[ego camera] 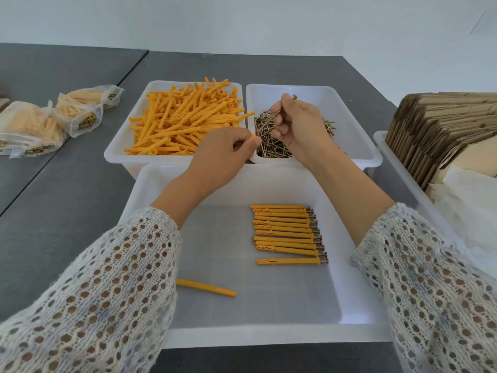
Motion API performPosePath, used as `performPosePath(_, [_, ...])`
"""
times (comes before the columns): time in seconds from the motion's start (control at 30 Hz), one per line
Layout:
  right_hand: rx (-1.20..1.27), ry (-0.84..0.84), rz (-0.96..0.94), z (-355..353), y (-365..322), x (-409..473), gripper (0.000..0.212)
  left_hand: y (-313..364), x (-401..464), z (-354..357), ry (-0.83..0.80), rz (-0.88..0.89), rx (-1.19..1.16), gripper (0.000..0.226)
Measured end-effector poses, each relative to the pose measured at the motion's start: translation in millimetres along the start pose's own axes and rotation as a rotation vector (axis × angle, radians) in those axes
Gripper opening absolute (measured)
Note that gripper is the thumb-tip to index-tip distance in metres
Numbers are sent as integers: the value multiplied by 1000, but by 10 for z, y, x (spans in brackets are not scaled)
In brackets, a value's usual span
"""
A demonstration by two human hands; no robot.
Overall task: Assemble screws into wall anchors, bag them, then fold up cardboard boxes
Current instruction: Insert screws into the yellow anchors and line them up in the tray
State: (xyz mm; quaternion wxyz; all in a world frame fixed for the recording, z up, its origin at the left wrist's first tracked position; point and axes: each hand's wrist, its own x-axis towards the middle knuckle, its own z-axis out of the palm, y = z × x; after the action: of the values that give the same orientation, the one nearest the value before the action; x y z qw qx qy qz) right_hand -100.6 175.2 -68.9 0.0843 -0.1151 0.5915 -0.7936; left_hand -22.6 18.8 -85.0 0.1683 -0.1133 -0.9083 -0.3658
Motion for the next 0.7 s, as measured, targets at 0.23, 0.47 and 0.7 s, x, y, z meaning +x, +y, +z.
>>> performPosePath(0.23, [-188, -124, -21, 87, 34, -58, 35, 4, 10, 5, -16, -22, -12, 41])
performPosePath(0.47, [-267, -116, 94, 90, 22, -16, 62, 26, -4, -19, 12, -52, -75, 38])
performPosePath(0.7, [-126, 290, 186, -84, 20, 101, 56, 415, -223, 112, -270, 159, 15, 41])
